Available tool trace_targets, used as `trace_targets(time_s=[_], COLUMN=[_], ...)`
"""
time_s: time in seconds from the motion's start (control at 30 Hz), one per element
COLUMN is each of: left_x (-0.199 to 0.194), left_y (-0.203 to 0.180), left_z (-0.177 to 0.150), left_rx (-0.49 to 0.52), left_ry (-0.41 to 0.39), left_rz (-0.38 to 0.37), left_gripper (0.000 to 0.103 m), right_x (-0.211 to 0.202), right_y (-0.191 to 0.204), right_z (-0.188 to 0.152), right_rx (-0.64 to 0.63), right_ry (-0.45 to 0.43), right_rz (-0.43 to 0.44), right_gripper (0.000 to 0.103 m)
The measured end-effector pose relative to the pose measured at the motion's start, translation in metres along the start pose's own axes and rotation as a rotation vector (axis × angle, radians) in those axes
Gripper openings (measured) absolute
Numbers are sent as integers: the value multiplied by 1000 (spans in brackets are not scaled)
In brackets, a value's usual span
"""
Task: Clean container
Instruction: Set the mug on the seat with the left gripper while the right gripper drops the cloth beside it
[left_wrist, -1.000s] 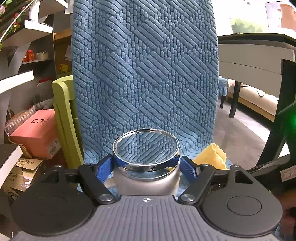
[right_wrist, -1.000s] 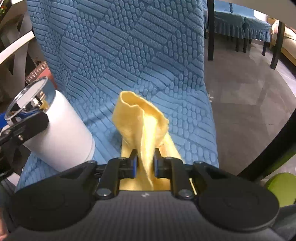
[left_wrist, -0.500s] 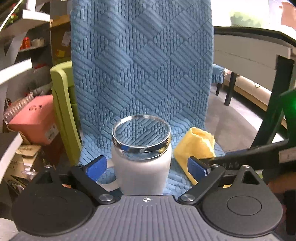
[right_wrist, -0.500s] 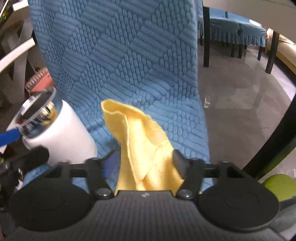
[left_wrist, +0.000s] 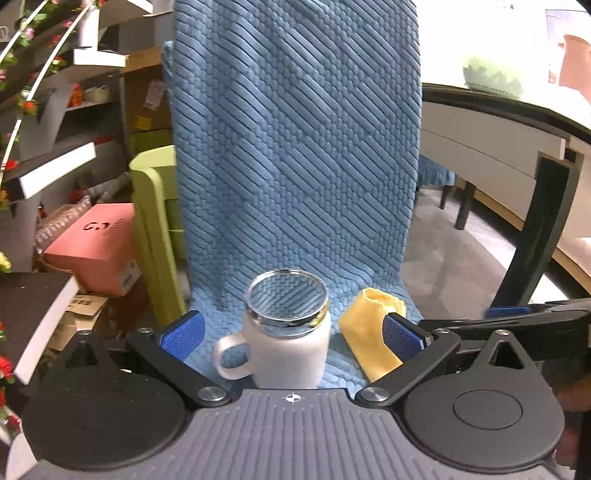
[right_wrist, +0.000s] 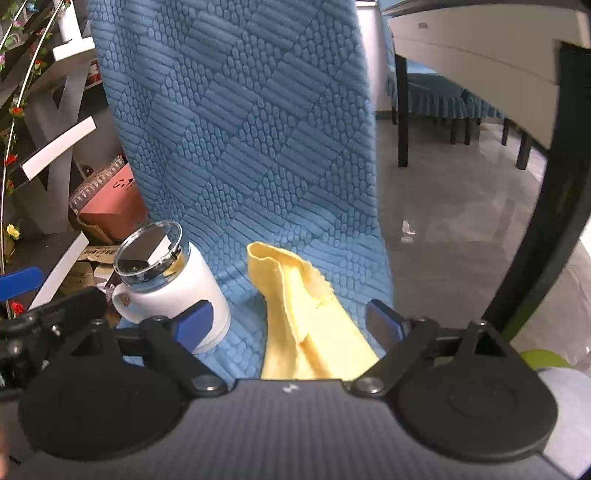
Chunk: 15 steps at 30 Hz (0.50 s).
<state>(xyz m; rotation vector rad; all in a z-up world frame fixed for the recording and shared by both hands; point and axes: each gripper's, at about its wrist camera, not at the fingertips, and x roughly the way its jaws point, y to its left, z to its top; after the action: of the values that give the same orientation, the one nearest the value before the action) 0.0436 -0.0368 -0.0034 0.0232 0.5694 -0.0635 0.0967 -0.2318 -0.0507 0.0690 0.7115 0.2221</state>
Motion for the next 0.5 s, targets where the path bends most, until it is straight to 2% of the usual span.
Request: trace_targets(time_s=[0.13,0.2,0.5], left_x=[-16,-27,-56], left_y=[4,4,-3], left_z=[3,4,3], left_rx=[-28,-38,-34], left_ry=[1,-3,-8], left_rz=[8,16,34], left_gripper=[103,103,103], right_x=[-26,-39,-77], right_y=[1,1,8], right_z=[1,0,-6], right_rx=[3,9,18], right_ry=[-22,-38,-80], right_rz=[-2,0,9], right_gripper=[98,103,103])
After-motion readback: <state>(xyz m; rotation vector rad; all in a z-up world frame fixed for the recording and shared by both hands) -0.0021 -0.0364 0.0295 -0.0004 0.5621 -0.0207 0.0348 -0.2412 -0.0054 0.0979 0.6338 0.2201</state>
